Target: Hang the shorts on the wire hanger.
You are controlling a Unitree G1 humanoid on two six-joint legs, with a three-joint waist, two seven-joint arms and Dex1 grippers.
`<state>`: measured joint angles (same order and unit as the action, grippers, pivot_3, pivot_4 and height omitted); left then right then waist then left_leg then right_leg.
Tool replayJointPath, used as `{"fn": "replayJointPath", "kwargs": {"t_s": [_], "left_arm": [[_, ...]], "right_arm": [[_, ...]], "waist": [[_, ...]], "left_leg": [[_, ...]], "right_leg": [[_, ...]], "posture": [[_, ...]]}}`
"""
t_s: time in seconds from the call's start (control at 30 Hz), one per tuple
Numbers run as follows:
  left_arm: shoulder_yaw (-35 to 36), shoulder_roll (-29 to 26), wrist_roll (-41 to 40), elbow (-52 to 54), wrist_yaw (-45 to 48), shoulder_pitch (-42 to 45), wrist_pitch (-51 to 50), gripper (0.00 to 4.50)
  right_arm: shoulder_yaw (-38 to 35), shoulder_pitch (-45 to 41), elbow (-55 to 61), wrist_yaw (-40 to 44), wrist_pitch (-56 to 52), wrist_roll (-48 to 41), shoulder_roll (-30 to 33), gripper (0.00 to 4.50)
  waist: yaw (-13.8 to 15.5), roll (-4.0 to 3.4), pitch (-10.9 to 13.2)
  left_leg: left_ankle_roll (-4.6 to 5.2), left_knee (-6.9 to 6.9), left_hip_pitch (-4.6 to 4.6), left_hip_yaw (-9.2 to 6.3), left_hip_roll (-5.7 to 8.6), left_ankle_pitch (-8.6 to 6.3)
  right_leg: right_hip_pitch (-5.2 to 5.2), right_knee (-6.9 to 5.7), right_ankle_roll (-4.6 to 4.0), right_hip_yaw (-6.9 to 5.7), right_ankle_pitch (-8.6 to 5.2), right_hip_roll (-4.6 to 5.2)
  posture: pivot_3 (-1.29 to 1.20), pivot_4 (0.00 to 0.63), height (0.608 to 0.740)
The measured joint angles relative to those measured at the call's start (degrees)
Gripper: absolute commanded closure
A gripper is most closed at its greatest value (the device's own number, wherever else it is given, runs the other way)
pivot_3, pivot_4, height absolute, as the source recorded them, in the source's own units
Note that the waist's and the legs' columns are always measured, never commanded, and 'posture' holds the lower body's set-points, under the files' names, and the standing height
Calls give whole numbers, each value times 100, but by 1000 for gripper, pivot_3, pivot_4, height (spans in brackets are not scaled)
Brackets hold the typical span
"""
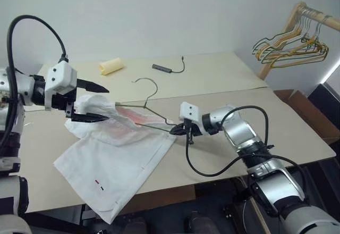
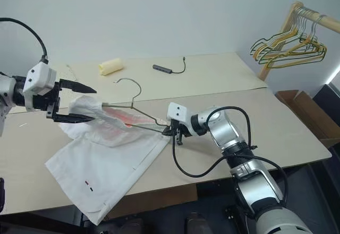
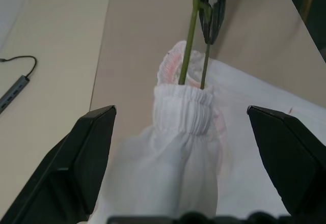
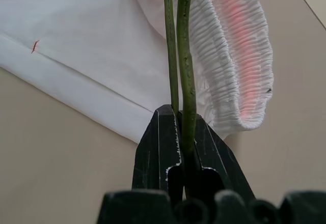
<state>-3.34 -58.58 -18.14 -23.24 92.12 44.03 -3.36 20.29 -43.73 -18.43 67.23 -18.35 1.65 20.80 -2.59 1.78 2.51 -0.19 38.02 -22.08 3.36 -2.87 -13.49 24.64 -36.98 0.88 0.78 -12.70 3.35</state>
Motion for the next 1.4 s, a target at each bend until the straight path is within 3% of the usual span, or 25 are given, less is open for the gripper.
{"fn": "replayJointPath", "kwargs": {"t_s": [0.03, 0.13, 0.57, 0.93, 1.07, 1.4], "left_arm": [[-142, -27, 8, -87, 11, 32, 84, 19], [-600, -111, 5, -255, 20, 70, 241, 573], [-1041, 298, 293, -942, 25, 257, 448, 4473], [-803, 390, 536, -934, -101, 257, 613, 4473], [-629, 412, 537, -857, -122, 257, 620, 4500], [-429, 438, 675, -775, -318, 80, 649, 4500]], "right_arm": [[33, 0, 5, -5, 6, 6, 4, 4500], [161, 2, 26, -17, 29, 72, 36, 4500], [198, 148, 282, -90, 49, 162, 120, 4500], [179, 250, 315, -727, 651, 398, 104, 4500], [40, 253, 201, -1237, 1146, 434, -15, 3458], [-591, 252, 208, -1914, 1260, 355, 72, 167]], "waist": [[-1, 0, 0], [-2, 0, 0], [-13, 0, 0], [-14, 1, -1], [-26, 1, -1], [-40, 1, -1]], "left_leg": [[0, 0, 1, 0, 0, 0], [0, 0, 1, 0, -1, 0], [1, 22, -33, 0, -1, 0], [1, 25, -35, 0, -1, 0], [1, 25, -33, 1, -1, 0], [1, 28, -35, 1, -1, 0]], "right_leg": [[0, -1, 0, 0, 0, 0], [0, -2, 2, 1, -1, 0], [33, -14, -2, 3, 2, -1], [34, -16, -2, 3, 2, 0], [34, -17, -5, 4, 4, -1], [34, -17, -22, 4, 15, 1]], "posture": [[6, 0, 740], [-2, 0, 740], [-15, 0, 740], [-13, 0, 740], [-19, 0, 740], [-34, 0, 740]]}}
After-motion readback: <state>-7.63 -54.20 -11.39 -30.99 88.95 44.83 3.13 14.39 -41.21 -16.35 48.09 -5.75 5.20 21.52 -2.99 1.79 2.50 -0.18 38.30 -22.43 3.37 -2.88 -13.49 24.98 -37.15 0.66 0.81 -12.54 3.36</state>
